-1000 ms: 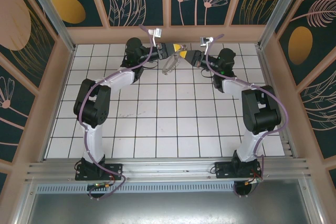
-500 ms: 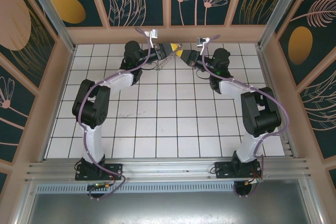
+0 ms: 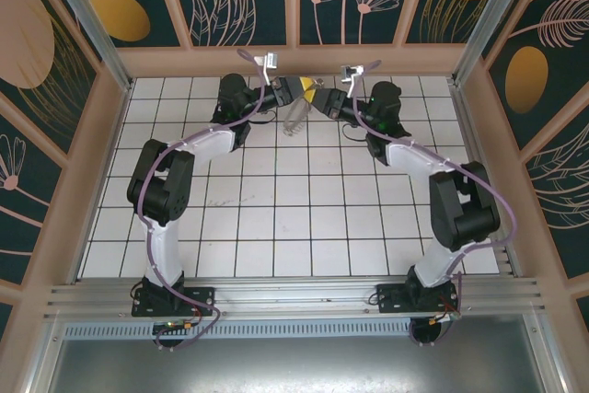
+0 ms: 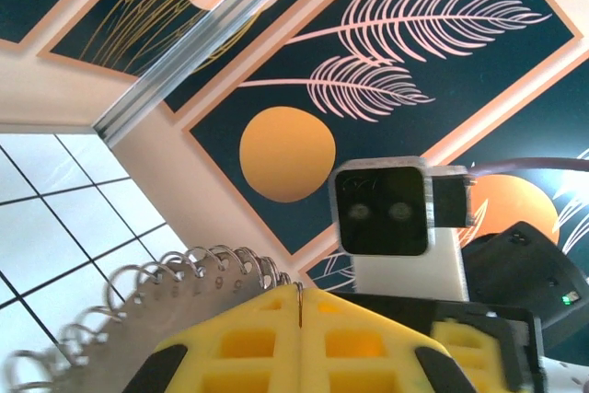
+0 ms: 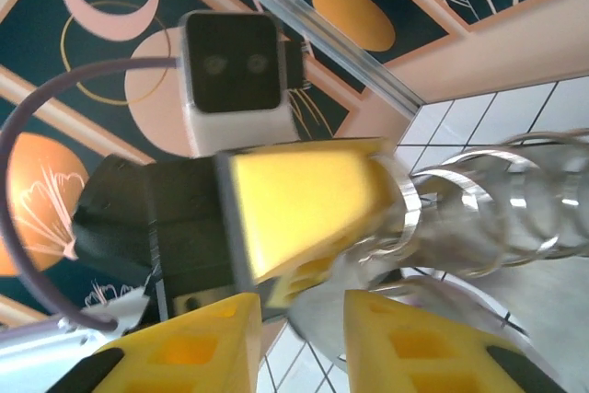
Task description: Put the keys on the keyring
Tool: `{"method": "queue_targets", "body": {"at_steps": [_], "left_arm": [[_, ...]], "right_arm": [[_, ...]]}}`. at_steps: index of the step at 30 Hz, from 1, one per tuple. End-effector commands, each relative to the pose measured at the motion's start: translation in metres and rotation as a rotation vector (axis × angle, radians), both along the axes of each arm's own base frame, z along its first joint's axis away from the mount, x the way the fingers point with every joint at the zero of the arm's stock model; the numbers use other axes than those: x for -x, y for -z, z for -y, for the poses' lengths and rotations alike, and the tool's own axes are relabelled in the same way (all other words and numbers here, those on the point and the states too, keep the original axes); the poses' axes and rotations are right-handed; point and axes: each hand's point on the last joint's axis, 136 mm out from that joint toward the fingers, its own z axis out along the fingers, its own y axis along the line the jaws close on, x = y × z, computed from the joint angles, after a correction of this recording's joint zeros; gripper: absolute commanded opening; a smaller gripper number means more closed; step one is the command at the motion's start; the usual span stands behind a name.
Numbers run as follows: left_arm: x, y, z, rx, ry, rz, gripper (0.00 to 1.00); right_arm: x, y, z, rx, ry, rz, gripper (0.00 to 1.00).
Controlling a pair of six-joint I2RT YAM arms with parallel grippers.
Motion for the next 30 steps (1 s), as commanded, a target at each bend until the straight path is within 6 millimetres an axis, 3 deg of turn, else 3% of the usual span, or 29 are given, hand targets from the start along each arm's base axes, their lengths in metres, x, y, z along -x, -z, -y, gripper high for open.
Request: {"method": "queue_targets", "body": {"at_steps": [1,5,10,18,30], "left_arm": [[0.017,-0.035,0.001,0.049,0.029,0.093,0.0],[0.018,-0.038,0.0,0.064,0.028,0.094,0.0],[0.018,-0.042,-0.001,0.088,0.026,0.088,0.0],[0.019,-0.045,-0.004,0.12,0.021,0.077,0.0],[0.019,-0.052,-0.007,0.167,0.014,0.062,0.0]], "right_arm": [[0.014,-0.022,0.03,0.004,0.053,0.077,0.32],[0.021,-0.024,0.059,-0.001,0.136,0.088,0.34],[0.025,-0.022,0.066,0.028,0.178,0.132,0.41],[0.017,-0.016,0.06,-0.011,0.171,0.174,0.42],[0.005,-0.012,0.025,-0.01,0.097,0.213,0.49]]}}
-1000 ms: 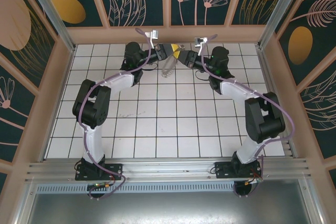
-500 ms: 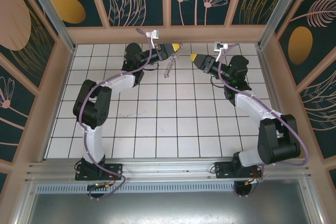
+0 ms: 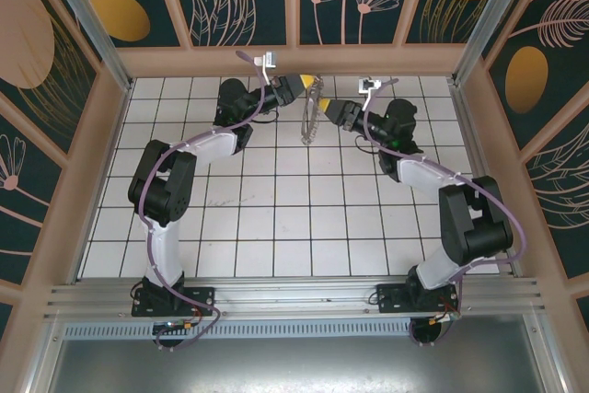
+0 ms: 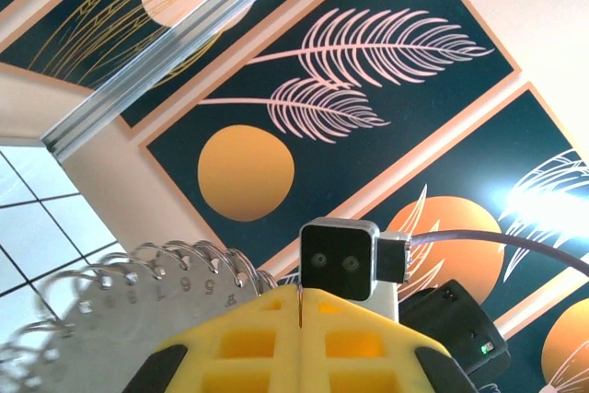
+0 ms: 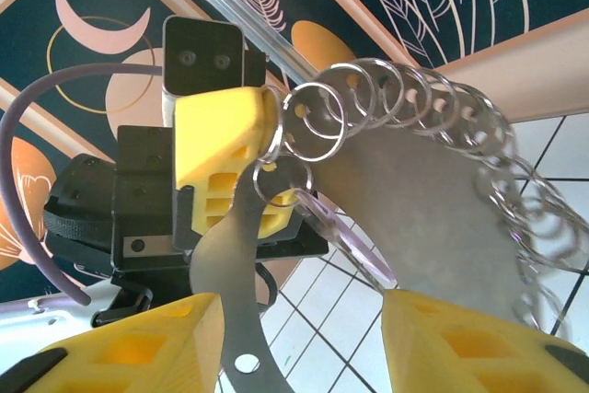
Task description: Put the keys on the keyring
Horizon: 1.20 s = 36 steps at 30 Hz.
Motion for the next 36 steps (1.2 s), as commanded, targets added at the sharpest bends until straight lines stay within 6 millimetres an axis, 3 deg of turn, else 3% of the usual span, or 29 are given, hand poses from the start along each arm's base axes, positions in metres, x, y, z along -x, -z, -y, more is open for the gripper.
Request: {"method": "queue_targets", "body": {"at_steps": [1,15,17,22,25,36], "left_arm": [[0.011,-0.032,-0.006,0.06,-0.004,0.084,0.0],[0.012,-0.031,-0.004,0.064,0.002,0.082,0.0],[0.012,-0.031,-0.005,0.064,0.0,0.082,0.0],[0.012,-0.031,-0.005,0.066,-0.002,0.081,0.0],[0.011,-0.03,-0.005,0.067,-0.004,0.08,0.0],[0.012,-0.029,-0.006,0.074,-0.008,0.078,0.0]], "right_arm": [[-0.003,-0.026,-0.008,-0.019,-0.015,0.116,0.49],[-0.016,-0.024,-0.031,-0.021,-0.072,0.109,0.42],[-0.014,-0.024,-0.033,-0.025,-0.08,0.108,0.36],[-0.008,-0.022,-0.035,-0.031,-0.098,0.102,0.1],[-0.005,-0.022,-0.037,-0.04,-0.104,0.098,0.01],[-0.006,-0.017,-0.055,-0.042,-0.158,0.06,0.0]]}}
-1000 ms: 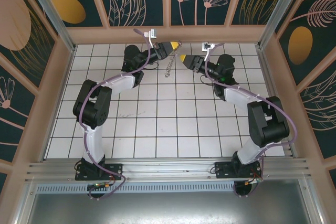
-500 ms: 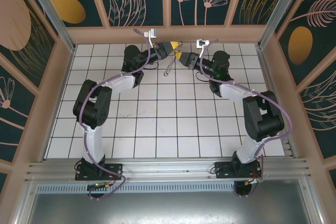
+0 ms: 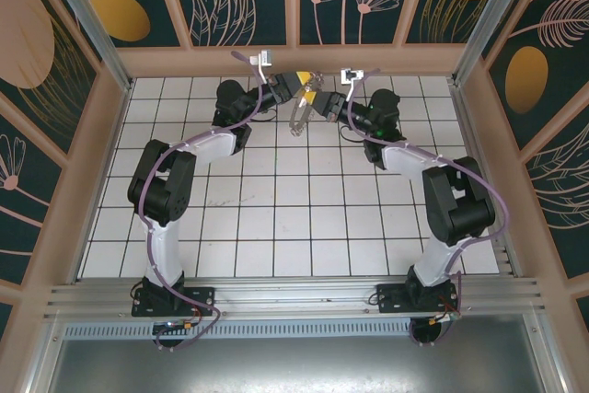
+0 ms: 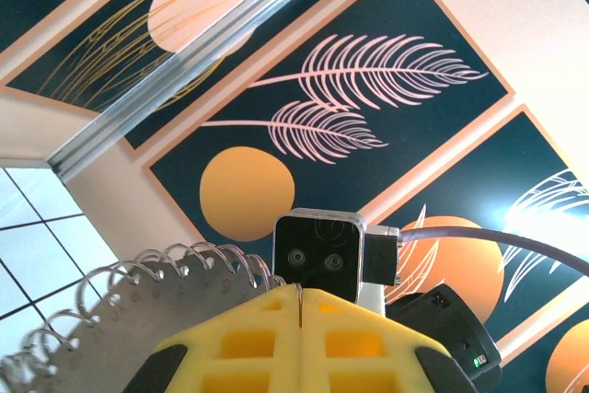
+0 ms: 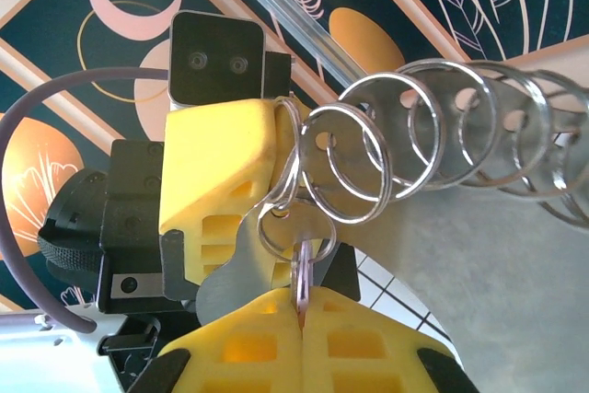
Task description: Put the keys on the keyring
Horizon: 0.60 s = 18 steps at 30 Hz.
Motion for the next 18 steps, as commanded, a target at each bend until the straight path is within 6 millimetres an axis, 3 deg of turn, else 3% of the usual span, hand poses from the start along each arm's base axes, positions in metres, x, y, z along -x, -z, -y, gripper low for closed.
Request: {"method": "queue_targets", "body": {"at_steps": [1,5,7,11,14,18], "left_arm": [[0.017,-0.026,0.001,0.044,0.025,0.079,0.0],[0.016,-0.025,0.0,0.045,0.017,0.075,0.0],[0.015,-0.024,0.0,0.045,0.012,0.074,0.0],[0.014,-0.023,-0.001,0.05,0.004,0.069,0.0],[0.013,-0.023,-0.003,0.061,-0.013,0.063,0.0],[0.009,-0.021,-0.007,0.076,-0.046,0.047,0.0]], "right_arm": [[0.009,-0.008,-0.013,-0.006,-0.057,0.025,0.0],[0.009,-0.005,0.01,-0.008,0.004,-0.006,0.25],[0.011,-0.006,0.026,-0.025,0.037,-0.026,0.33],[0.016,-0.016,0.049,-0.063,0.101,-0.045,0.38],[0.019,-0.036,0.056,-0.104,0.144,-0.039,0.39],[0.008,-0.056,0.068,-0.175,0.259,-0.085,0.43]]}}
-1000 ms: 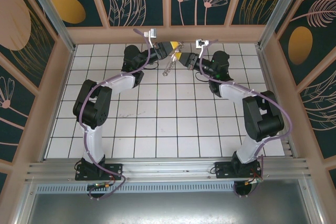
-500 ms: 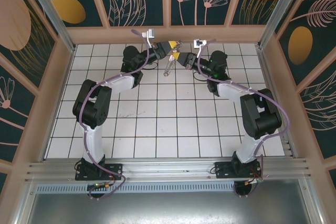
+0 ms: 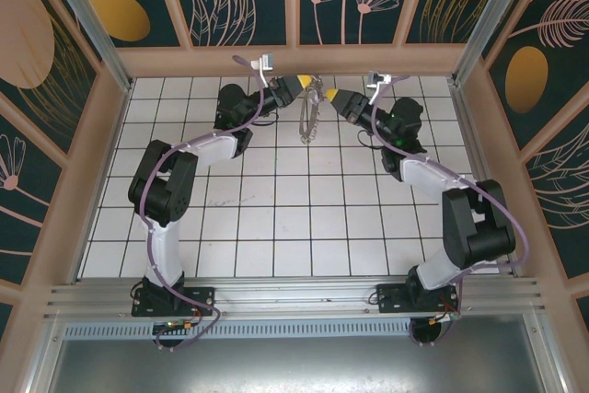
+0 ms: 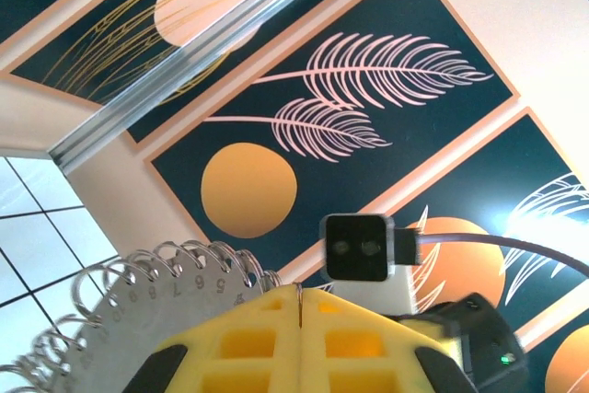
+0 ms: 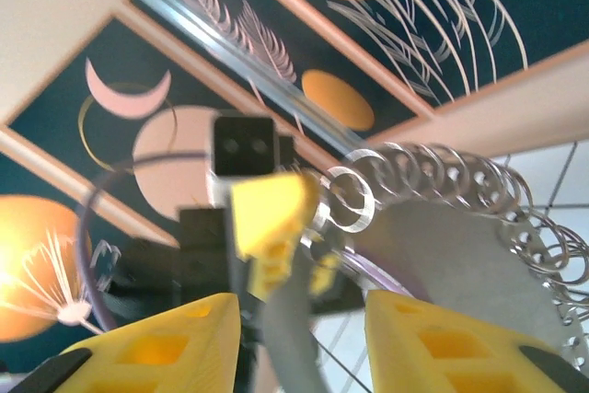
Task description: Put the keys on the keyring
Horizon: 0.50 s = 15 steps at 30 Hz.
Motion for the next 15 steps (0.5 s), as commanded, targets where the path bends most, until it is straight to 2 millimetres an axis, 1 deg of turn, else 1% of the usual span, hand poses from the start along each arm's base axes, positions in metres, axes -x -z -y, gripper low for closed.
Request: {"method": "queue_targets", "body": {"at_steps": [1,4,7,10,15], "left_arm": [[0.008,-0.032,-0.009,0.071,-0.04,0.075,0.0],[0.005,-0.029,-0.013,0.078,-0.069,0.055,0.0],[0.002,-0.026,-0.017,0.088,-0.099,0.036,0.0],[0.0,-0.022,-0.019,0.097,-0.123,0.014,0.0],[-0.001,-0.017,-0.025,0.125,-0.155,-0.02,0.0]], "right_arm": [[-0.007,-0.032,0.014,-0.099,0.112,-0.015,0.44],[-0.015,-0.042,0.015,-0.161,0.134,-0.037,0.44],[-0.022,-0.048,0.01,-0.199,0.126,-0.049,0.44],[-0.032,-0.049,0.004,-0.215,0.12,-0.063,0.44],[-0.046,-0.04,-0.009,-0.238,0.107,-0.096,0.43]]}}
